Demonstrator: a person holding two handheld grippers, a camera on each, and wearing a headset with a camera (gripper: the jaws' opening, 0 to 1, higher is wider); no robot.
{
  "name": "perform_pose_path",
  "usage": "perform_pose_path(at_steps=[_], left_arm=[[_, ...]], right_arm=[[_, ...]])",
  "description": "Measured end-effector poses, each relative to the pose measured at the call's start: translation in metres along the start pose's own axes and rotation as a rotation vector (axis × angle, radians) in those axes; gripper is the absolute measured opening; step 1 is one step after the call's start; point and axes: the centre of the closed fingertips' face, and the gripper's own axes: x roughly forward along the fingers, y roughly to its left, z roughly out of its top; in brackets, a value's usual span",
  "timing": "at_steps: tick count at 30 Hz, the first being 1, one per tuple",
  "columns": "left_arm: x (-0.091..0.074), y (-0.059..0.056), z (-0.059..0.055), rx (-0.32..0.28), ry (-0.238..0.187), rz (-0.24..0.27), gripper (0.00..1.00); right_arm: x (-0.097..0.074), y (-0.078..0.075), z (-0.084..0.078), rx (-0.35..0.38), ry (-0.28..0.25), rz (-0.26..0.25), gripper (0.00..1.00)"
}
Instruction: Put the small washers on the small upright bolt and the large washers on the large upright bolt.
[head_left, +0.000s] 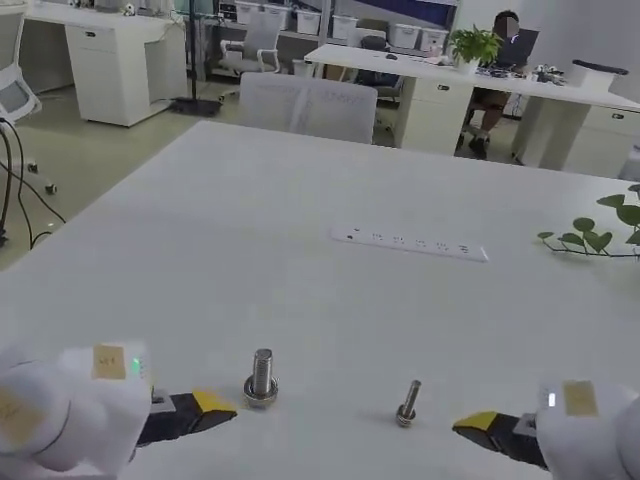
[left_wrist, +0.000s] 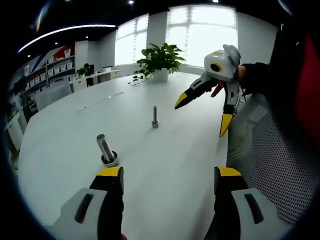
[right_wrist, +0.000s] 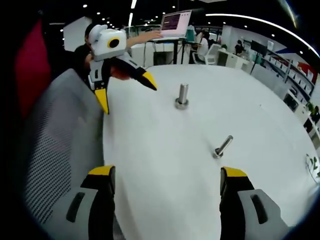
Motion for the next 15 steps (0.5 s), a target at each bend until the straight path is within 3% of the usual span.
perform_pose_path(at_steps=[8,15], left_arm=[[-0.009,0.000,-0.015,-0.066,-0.002,0.029,0.75],[-0.014,0.002,-0.018,-0.094,-0.010,0.050,0.77]], right_arm=[[0.000,0.006,-0.004,0.027,-0.024,-0.005,0.87],[-0.001,0.003,-0.002,0.039,-0.041,-0.021,0.87]])
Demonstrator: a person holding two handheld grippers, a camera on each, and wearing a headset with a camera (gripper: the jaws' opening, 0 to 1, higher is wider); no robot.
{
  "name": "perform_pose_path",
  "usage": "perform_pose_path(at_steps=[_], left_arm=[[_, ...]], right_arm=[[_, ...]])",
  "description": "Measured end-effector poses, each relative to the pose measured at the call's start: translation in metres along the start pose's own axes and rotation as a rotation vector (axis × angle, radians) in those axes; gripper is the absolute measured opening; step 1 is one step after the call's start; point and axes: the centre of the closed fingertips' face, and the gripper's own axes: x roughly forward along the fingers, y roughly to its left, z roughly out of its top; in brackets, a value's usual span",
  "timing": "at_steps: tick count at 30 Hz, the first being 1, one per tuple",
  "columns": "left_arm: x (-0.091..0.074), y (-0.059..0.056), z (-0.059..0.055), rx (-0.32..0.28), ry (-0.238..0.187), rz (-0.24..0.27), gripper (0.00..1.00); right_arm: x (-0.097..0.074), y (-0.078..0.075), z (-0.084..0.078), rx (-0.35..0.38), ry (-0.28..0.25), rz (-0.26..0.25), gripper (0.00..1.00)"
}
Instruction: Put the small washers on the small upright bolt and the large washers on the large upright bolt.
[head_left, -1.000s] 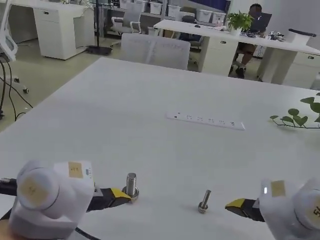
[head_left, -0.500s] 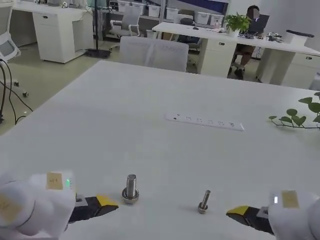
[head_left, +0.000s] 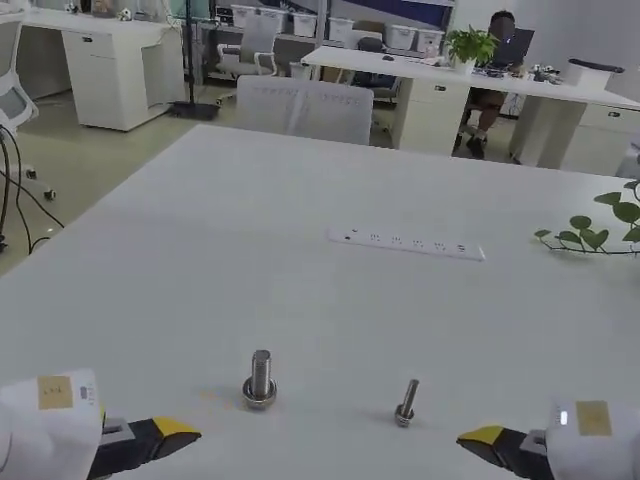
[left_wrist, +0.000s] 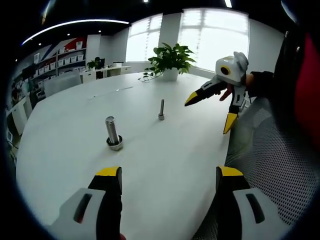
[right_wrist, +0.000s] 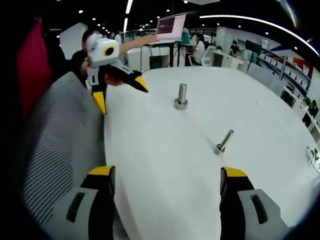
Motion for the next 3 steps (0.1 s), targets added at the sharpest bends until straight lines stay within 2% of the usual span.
perform_pose_path(at_steps=[3], left_arm=[[-0.0001,0.0003,0.0000,-0.003,-0.001,0.003,0.77]], right_arm=[[-0.0001,0.0010,-0.0004,0.003,-0.001,0.000,0.87]])
